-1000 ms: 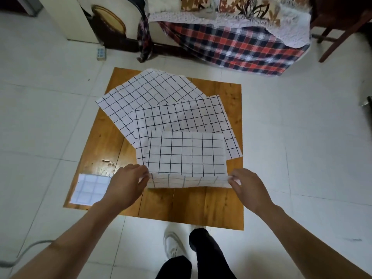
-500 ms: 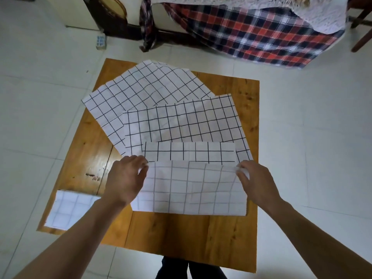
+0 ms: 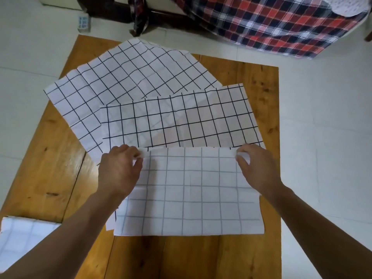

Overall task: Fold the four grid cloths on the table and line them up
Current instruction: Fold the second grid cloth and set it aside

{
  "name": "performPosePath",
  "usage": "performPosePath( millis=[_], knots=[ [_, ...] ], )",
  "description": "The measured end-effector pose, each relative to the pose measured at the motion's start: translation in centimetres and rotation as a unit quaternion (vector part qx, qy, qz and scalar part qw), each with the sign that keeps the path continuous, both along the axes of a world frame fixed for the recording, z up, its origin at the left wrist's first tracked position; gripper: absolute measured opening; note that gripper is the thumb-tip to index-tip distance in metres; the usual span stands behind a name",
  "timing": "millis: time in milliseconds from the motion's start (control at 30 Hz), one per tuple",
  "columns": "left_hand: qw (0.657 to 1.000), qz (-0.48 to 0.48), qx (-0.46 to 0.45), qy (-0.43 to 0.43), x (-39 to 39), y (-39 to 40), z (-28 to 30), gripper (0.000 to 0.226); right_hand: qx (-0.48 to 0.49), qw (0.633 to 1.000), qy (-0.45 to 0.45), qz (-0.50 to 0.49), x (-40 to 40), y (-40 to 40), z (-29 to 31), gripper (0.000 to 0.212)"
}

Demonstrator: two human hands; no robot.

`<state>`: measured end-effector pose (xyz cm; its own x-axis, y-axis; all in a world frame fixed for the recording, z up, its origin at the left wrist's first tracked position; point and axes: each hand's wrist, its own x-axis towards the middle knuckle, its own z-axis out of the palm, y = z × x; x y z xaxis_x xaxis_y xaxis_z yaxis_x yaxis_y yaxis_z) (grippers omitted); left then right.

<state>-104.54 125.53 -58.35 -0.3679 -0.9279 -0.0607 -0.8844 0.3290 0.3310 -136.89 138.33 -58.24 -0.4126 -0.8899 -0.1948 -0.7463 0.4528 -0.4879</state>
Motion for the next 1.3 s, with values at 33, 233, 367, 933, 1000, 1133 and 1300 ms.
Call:
performPosePath(
  millis=[33,233,367,933,1000,1133,1300],
  knots=[
    [1.000,-0.001,-0.001,0.002,-0.2,0.0,-0.5,0.005,-0.001,1.000,0.000,-0.008,0.1,-0.2,-0.4,0.015],
    [1.000,0.019,-0.014,0.014,-0.3,0.0,-1.9,0.013,-0.008,0.999,0.013,-0.040,-0.1,-0.2,-1.1,0.013],
    [0.998,0.052,-0.031,-0.006,-0.4,0.2,-1.0,0.053,-0.025,0.998,0.042,-0.030,-0.4,0.1,-0.8,0.032],
    [0.996,-0.089,-0.007,0.005,1.0,9.6,0.6,0.033,-0.003,0.994,0.001,0.105,5.4,4.8,0.6,0.031],
    [0.993,-0.120,0.003,0.002,0.8,11.5,0.4,0.037,0.010,0.993,-0.005,0.119,7.1,6.2,0.5,0.034],
    [0.988,-0.155,0.003,-0.019,0.4,14.2,-0.2,0.048,0.036,0.988,0.007,0.150,10.6,8.5,0.6,0.049],
    [0.985,-0.164,0.023,-0.052,1.3,16.5,-0.9,0.059,0.075,0.987,0.021,0.143,12.9,11.4,-0.4,0.066]
  ],
)
